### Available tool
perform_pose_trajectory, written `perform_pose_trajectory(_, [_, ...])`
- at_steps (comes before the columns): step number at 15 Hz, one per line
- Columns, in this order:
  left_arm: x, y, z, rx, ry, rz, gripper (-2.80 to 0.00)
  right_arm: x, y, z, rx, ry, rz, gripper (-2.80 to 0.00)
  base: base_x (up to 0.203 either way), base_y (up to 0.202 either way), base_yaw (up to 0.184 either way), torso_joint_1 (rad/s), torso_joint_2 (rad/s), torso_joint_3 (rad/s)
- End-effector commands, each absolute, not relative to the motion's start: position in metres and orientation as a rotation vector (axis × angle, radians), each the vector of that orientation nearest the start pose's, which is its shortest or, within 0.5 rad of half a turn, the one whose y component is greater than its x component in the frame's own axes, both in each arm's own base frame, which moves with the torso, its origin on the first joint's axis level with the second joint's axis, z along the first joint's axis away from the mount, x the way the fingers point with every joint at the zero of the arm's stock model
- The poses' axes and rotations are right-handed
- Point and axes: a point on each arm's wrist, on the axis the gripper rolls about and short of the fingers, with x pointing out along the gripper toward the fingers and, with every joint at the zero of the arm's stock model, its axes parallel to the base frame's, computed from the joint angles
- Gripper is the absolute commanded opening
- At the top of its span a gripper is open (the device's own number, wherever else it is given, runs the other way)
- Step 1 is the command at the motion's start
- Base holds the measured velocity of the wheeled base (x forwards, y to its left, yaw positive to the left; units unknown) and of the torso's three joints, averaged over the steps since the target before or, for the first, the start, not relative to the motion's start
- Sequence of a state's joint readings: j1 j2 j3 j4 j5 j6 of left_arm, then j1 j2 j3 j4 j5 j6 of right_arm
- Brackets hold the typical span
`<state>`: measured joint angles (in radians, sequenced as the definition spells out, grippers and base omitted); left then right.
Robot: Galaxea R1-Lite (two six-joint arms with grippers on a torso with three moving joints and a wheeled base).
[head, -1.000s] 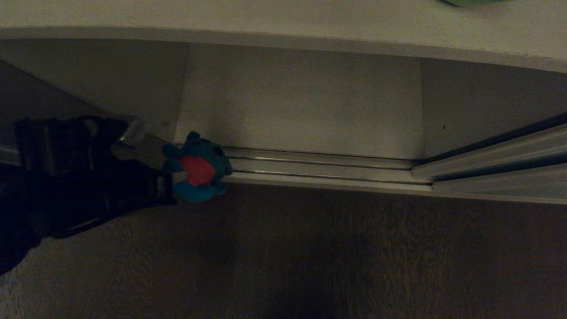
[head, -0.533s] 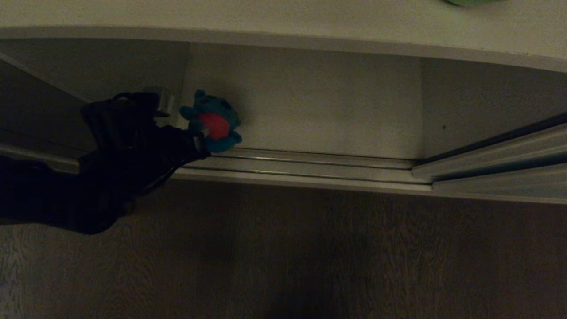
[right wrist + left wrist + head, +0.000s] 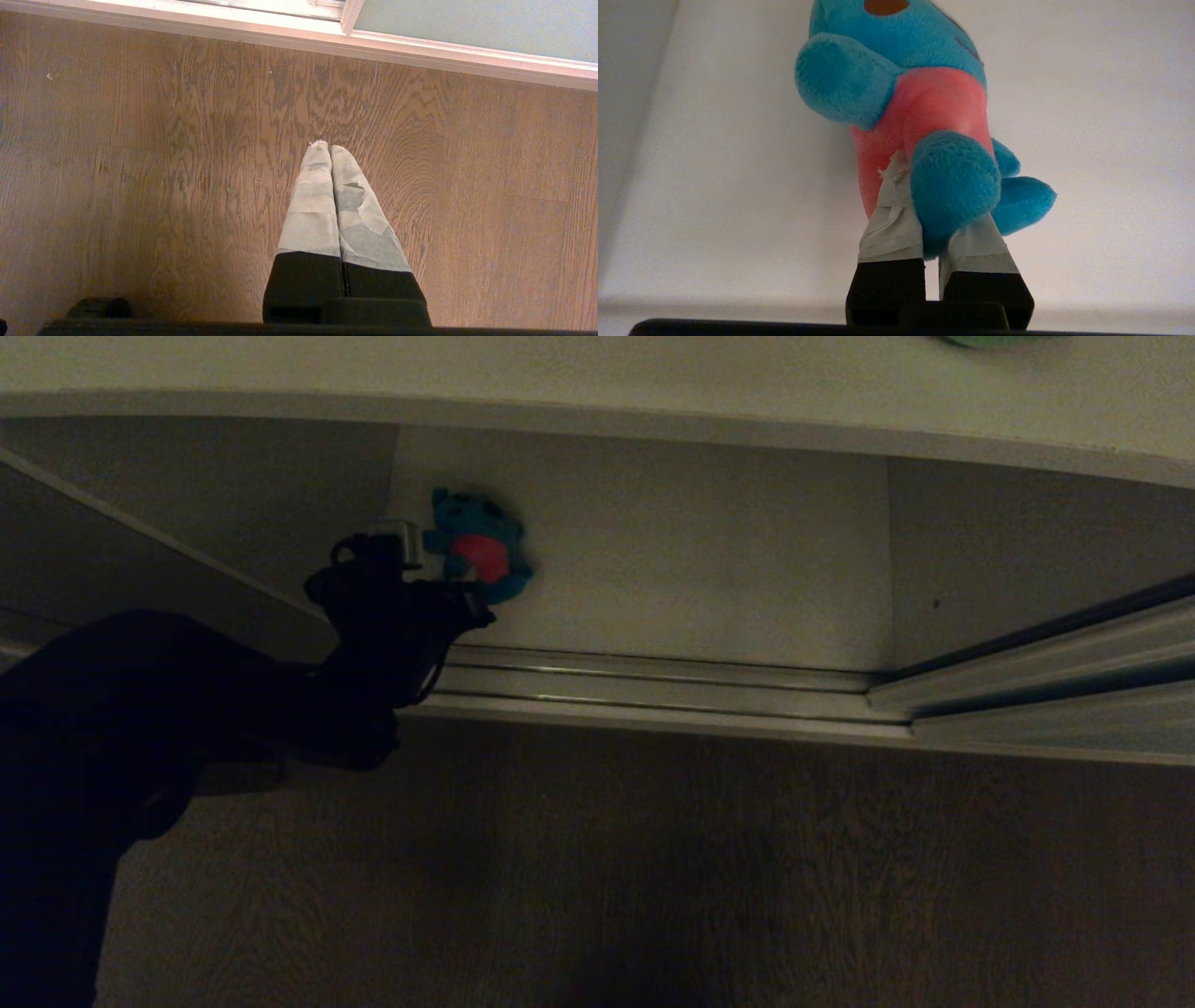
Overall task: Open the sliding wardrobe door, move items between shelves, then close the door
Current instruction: Place the blue doll on the lower shelf
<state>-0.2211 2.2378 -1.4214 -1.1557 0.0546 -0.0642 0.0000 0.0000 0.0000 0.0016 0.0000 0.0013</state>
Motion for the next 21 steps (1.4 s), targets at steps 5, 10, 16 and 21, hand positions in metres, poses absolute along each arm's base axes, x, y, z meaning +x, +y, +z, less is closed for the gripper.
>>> perform_pose_trajectory(5, [0.477,-0.109,0.181,-0.157,-0.383,-0.146,-2.80,-0.023,0.000,0.075,0.001,0.003,0.000,-2.80,0.000,0.000,0.000,0.000,0.00,0.000])
perform_pose_trajectory(10, [0.462,-0.109,0.210,-0.182,-0.412,-0.122,-2.80,-0.023,0.000,0.075,0.001,0.003,0.000,-2.80,0.000,0.000,0.000,0.000,0.00,0.000])
perform_pose_trajectory(16, [0.442,-0.105,0.226,-0.156,-0.361,-0.139,-2.80,-0.023,0.000,0.075,0.002,0.003,0.000,-2.80,0.000,0.000,0.000,0.000,0.00,0.000])
perform_pose_trajectory(21, [0.444,-0.109,0.222,-0.148,-0.345,-0.134,0.00,-0.023,0.000,0.075,0.000,0.003,0.000,-2.80,0.000,0.000,0.000,0.000,0.00,0.000])
